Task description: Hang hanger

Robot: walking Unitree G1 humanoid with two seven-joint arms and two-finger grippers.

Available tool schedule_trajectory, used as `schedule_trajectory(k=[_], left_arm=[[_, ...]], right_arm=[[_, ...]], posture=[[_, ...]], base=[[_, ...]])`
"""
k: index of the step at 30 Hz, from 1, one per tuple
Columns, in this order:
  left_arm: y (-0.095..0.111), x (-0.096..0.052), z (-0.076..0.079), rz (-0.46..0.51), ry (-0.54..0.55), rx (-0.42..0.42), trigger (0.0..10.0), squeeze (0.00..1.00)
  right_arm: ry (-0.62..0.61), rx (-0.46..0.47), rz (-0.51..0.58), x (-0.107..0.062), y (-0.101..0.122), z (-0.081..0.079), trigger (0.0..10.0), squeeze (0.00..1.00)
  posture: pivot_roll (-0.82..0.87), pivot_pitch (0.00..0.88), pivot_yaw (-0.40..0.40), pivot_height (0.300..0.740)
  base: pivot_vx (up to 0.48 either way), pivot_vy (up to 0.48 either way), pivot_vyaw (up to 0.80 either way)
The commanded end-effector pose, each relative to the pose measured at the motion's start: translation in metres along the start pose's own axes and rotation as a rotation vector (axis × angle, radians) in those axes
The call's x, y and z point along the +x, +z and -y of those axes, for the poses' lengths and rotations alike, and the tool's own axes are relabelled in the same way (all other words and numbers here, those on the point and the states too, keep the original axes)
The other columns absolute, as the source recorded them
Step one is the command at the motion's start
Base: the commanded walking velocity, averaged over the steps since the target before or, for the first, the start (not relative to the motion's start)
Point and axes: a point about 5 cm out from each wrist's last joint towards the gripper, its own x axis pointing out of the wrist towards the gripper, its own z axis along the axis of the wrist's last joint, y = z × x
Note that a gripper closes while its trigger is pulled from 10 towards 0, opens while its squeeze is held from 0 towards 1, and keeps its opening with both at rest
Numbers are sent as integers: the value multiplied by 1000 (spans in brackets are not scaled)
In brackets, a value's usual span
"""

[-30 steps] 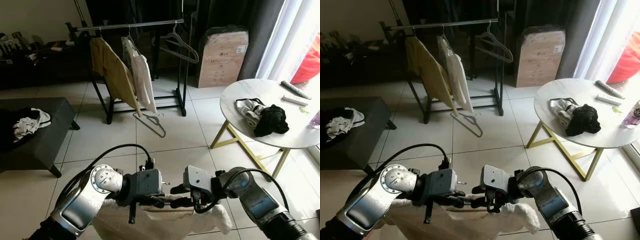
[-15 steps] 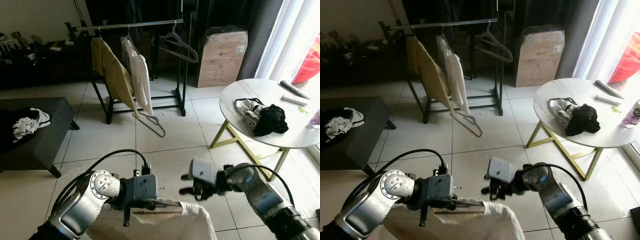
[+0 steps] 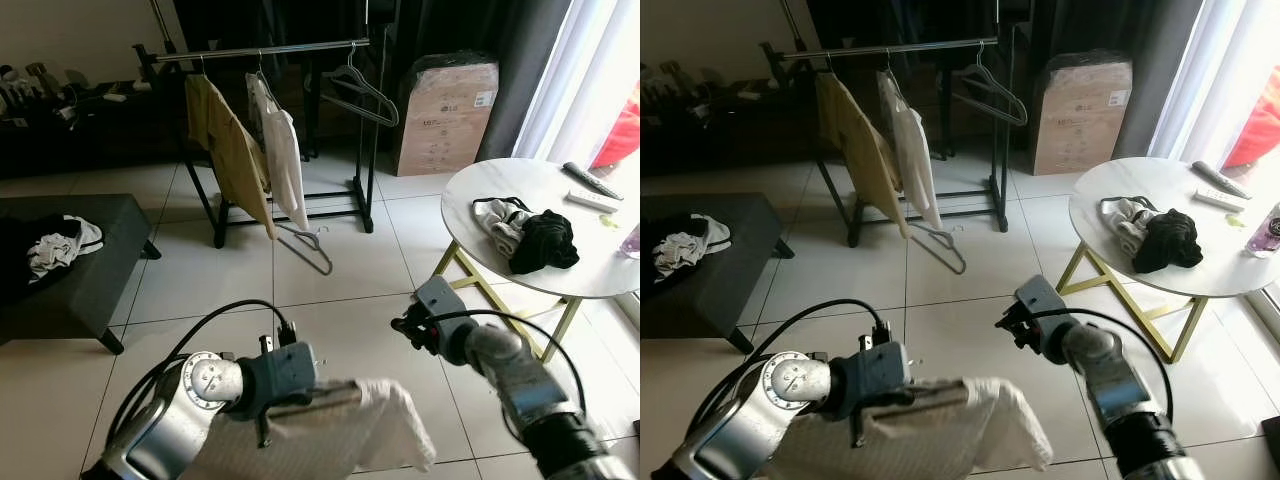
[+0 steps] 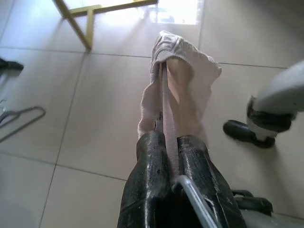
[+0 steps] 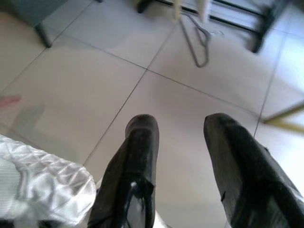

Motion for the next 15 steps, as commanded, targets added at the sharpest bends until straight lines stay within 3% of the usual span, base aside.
schedule_trajectory(k=[1,5,9,15], left_arm=[[1,-4,-5,-45,83,-3,0,0],[4,-2,-9,-54,165,-37,0,0],[11,1,-20,-20,324,-136,0,0],[15,1,-25,-12,444,-189,0,0]], right_arm=[[-100,133,24,-1,-5,7,10000,0],[-174,216,45,-2,-6,10,10000,0],[-223,310,46,0,-12,3,10000,0],[-301,431,47,1,-19,2,10000,0]], posture=[[-58,124,23,740],[-54,135,21,740],[-51,146,14,740],[-51,156,12,740]], base=[[0,0,0],[0,0,0],[0,0,0],[0,0,0]])
